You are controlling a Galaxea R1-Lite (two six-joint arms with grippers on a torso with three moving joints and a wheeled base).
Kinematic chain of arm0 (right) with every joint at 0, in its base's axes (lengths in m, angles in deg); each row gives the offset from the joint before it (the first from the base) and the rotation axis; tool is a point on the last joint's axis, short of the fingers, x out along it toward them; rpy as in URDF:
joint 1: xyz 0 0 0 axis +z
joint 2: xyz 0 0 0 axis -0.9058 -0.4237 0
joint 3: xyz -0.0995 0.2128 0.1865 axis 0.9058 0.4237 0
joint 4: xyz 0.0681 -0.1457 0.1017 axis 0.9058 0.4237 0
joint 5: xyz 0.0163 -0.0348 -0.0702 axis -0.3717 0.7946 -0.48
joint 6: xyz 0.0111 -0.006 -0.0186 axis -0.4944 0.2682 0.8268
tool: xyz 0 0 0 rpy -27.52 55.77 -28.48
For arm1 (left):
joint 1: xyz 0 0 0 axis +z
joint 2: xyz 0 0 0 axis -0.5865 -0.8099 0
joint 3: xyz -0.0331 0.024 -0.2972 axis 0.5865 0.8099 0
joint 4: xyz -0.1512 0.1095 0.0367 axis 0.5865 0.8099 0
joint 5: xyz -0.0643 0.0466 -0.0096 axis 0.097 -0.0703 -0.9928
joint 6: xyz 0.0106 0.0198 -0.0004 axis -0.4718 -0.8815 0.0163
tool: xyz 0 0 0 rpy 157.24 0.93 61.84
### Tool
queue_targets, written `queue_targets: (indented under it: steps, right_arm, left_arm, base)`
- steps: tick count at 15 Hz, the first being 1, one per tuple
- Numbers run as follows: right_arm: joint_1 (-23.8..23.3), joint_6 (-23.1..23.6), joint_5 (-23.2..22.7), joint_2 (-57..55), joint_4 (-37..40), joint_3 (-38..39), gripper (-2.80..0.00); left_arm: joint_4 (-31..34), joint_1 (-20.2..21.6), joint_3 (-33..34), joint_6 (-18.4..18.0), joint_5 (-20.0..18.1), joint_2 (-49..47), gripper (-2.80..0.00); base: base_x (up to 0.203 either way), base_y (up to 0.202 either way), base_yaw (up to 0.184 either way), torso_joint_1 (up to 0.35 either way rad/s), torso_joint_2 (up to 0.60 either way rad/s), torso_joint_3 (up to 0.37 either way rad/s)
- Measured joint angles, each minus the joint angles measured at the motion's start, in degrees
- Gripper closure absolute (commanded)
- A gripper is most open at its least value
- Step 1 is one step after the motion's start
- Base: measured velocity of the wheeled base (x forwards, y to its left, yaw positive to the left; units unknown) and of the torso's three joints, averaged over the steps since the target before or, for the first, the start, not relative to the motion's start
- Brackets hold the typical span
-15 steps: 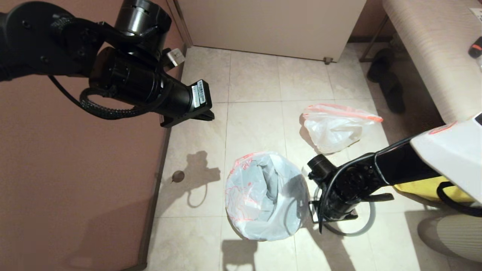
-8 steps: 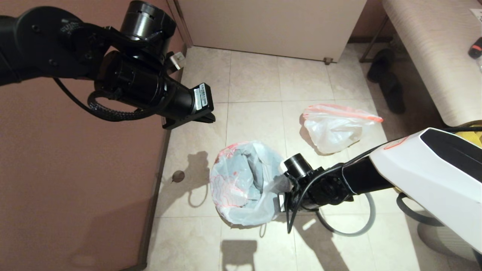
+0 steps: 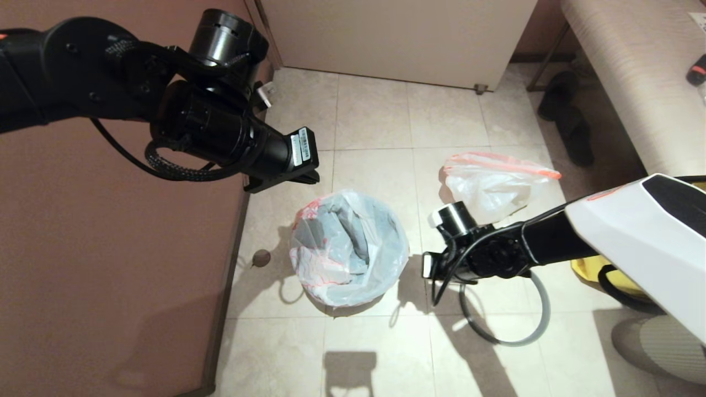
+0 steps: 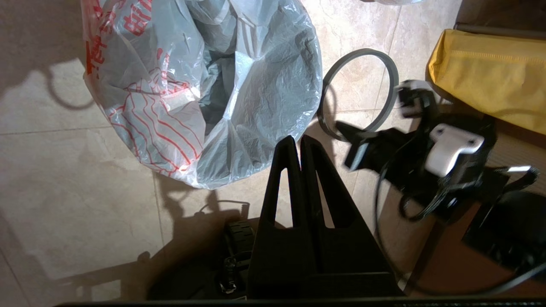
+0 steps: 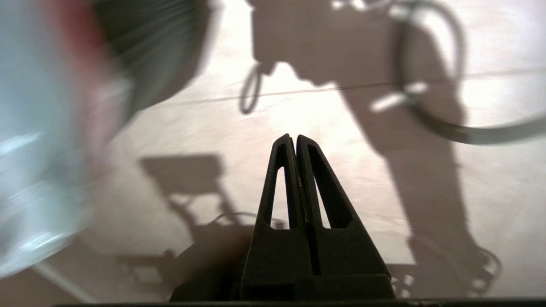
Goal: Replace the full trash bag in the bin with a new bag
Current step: Place the trash can ring on the trash can
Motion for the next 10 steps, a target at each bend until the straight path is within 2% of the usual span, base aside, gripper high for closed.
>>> queue_targets:
  steps: [3, 5, 7, 10]
  right_arm:
    - [-13.0, 0.5, -1.8, 1.2, -1.0, 4.2, 0.0]
    - [-20.9, 2.5, -3.3, -0.3, -1.4, 4.9, 0.0]
    - [-26.5, 3.9, -3.6, -4.4, -1.0, 3.6, 0.0]
    - [-32.1, 5.9, -3.6, -13.1, 0.7, -3.7, 0.0]
  left_arm:
    - [0.0, -0.2, 0.1, 0.0, 0.0, -0.3, 0.0]
    - [0.0, -0.4, 0.1, 0.0, 0.4, -0.6, 0.0]
    - [0.0, -0.7, 0.1, -0.1, 0.8, -0.5, 0.0]
    - [0.0, -1.3, 0.5, -0.1, 1.0, -0.5, 0.0]
  base:
    - [0.0, 0.0, 0.0, 0.0, 0.0, 0.0]
    - [0.0, 0.0, 0.0, 0.0, 0.0, 0.0]
    - [0.0, 0.0, 0.0, 0.0, 0.0, 0.0]
    - [0.0, 0.0, 0.0, 0.0, 0.0, 0.0]
